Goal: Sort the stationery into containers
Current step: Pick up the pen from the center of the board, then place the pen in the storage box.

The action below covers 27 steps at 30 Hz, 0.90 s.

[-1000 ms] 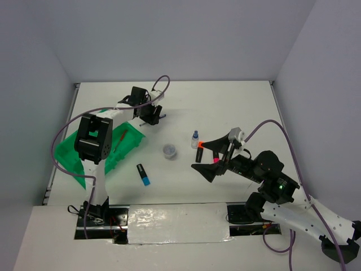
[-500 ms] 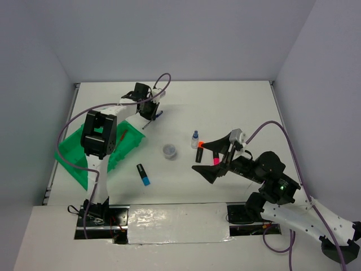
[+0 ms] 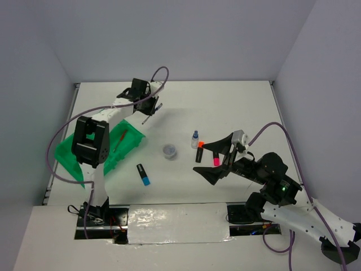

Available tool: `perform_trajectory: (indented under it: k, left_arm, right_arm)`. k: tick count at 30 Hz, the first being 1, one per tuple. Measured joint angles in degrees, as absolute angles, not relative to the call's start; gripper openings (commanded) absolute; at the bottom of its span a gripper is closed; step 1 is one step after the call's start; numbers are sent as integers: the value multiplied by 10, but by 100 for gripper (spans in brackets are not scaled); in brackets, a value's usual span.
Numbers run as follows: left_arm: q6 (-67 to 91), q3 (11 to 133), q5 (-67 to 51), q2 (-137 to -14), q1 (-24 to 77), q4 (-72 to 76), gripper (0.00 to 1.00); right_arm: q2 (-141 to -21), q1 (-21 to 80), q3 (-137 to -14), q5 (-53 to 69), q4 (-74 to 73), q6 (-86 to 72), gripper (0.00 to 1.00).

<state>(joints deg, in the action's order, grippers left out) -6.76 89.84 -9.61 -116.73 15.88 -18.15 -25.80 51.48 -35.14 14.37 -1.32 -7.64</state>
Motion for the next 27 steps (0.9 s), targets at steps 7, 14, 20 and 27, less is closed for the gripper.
perform_trajectory:
  k: [7, 14, 20, 27]
  left_arm:
    - [-59, 875, -84, -972, 155, -93, 0]
    - [-43, 729, 6, -843, 107, -41, 0]
    - [-10, 584, 51, -802, 93, -45, 0]
    - [4, 491, 46, -751, 93, 6, 2]
  right_arm:
    - [-256, 515, -351, 144, -13, -76, 100]
    - [-244, 515, -347, 144, -6, -76, 100]
    - [-239, 515, -341, 147, -5, -76, 100]
    - [-218, 515, -335, 148, -4, -75, 100]
